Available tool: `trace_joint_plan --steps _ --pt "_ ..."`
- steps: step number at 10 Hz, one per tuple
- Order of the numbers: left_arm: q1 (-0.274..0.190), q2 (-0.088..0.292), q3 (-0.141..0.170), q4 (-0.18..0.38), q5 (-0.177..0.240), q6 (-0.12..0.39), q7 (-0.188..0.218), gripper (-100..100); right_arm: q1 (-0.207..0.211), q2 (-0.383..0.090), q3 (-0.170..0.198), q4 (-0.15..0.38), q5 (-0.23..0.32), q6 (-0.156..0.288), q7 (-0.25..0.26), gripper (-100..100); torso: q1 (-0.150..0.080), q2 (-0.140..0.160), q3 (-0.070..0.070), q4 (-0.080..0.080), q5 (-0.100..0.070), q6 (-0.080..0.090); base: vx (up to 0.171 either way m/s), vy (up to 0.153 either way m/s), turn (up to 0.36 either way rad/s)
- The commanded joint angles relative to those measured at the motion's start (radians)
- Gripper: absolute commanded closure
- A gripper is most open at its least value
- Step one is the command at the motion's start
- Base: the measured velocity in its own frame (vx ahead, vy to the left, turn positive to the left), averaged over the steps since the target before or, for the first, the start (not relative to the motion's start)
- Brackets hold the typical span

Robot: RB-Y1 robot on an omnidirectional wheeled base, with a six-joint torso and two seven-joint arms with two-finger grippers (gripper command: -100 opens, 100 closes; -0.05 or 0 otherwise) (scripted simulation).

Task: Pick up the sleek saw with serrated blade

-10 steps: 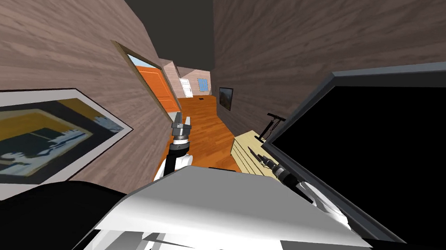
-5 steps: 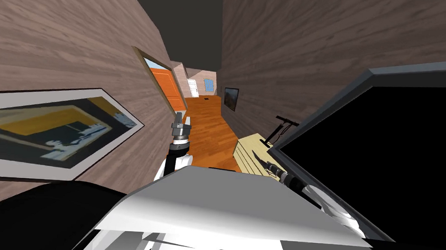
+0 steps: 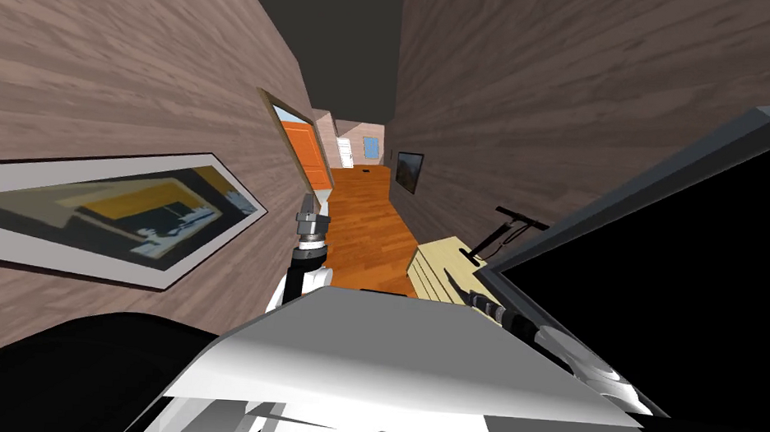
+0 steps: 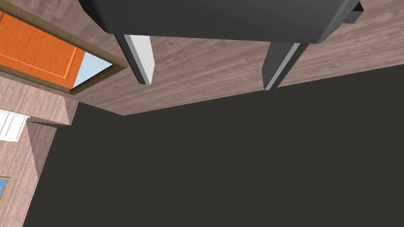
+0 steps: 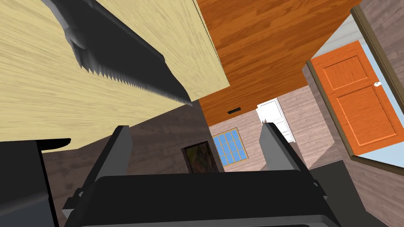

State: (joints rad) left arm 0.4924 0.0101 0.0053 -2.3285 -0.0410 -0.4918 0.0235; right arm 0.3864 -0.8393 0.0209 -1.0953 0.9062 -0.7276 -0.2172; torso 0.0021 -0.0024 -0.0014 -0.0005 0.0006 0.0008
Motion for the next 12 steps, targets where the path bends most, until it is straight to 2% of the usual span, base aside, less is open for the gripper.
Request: trace_joint_plan --steps 1,3,4,6,7,8,9,12 --pt "0.0 0.0 0.0 0.0 0.0 0.0 0.0 0 -0.01 -0.016 0.009 0.035 0.024 -0.003 -0.011 -100 0.0 0.0 0.0 0.0 0.0 0.0 0.044 0.011 0.109" --pt "0.0 0.0 0.0 0.0 0.0 0.0 0.0 0 -0.019 -0.061 0.043 0.108 0.096 -0.012 -0.03 -100 0.0 0.0 0.0 0.0 0.0 0.0 0.051 0.027 0.284" --pt "0.0 0.0 0.0 0.0 0.0 0.0 0.0 0 -0.019 -0.061 0.043 0.126 0.106 -0.012 -0.03 -100 0.001 -0.001 -0.001 0.0 0.0 -0.001 0.045 0.019 0.107" --pt "0.0 0.0 0.0 0.0 0.0 0.0 0.0 0 -0.027 -0.099 0.08 0.209 0.169 -0.022 -0.048 -100 0.001 0.0 0.0 0.0 0.0 0.0 0.04 0.045 0.233" --pt "0.0 0.0 0.0 0.0 0.0 0.0 0.0 0 -0.027 -0.099 0.08 0.209 0.182 -0.022 -0.048 -100 0.003 0.0 0.0 0.0 0.001 0.0 0.041 0.037 0.065" --pt "0.0 0.0 0.0 0.0 0.0 0.0 0.0 0 -0.03 -0.116 0.1 0.233 0.216 -0.026 -0.056 -100 0.002 0.001 0.0 0.0 0.0 0.001 0.04 0.031 0.128" --pt "0.0 0.0 0.0 0.0 0.0 0.0 0.0 0 -0.03 -0.116 0.1 0.246 0.216 -0.026 -0.056 -100 0.002 0.001 0.0 0.0 0.0 0.0 0.032 0.022 0.097" --pt "0.0 0.0 0.0 0.0 0.0 0.0 0.0 0 -0.037 -0.156 0.159 0.341 0.304 -0.04 -0.076 -100 0.003 0.001 0.0 0.0 0.001 0.0 0.038 0.055 0.21"
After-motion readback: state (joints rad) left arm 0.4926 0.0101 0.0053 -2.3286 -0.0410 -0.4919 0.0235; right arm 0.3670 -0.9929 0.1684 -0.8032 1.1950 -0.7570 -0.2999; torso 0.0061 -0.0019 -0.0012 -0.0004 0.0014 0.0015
